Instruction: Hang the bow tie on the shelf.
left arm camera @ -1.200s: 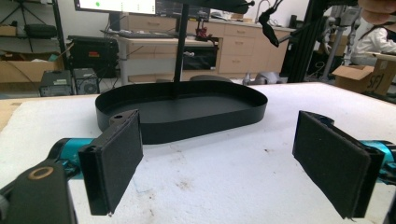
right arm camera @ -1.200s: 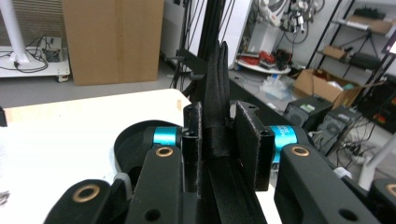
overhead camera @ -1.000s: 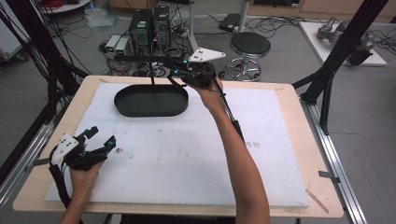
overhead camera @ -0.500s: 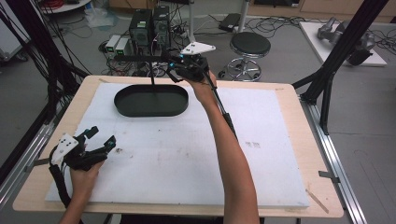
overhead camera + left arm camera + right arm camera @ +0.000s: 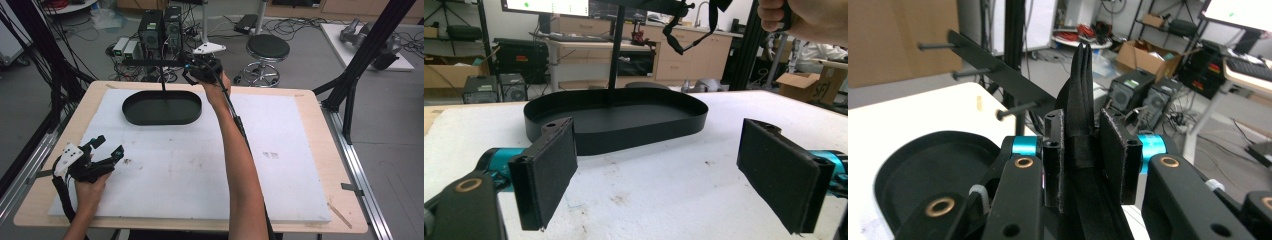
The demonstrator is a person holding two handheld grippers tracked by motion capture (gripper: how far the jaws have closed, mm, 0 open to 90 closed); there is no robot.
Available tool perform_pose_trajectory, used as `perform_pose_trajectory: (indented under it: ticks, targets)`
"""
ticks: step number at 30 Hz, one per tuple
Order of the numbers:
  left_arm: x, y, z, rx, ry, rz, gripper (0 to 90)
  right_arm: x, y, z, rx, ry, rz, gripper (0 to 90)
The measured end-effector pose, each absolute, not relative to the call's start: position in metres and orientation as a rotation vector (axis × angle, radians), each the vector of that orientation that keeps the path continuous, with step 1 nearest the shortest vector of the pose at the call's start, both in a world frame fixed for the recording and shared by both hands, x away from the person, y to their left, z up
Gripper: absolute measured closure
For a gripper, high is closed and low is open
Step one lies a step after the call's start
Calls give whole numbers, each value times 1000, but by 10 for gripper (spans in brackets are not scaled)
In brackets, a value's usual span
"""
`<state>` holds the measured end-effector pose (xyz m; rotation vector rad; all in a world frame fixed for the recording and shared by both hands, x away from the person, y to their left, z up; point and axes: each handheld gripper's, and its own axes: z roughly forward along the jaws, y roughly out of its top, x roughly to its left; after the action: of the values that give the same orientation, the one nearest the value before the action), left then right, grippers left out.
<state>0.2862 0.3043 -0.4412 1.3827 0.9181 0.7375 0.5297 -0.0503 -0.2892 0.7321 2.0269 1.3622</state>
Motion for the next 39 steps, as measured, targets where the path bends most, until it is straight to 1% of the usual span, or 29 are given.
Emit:
perform_pose_trajectory:
  ticks: [11, 39]
  targets:
    - [286, 304, -441, 1384, 917, 738, 165, 535, -68, -300, 806, 2050, 1276, 724]
    - [286, 304, -441, 1383, 917, 735, 165, 534, -64, -304, 805, 2064, 1231, 703]
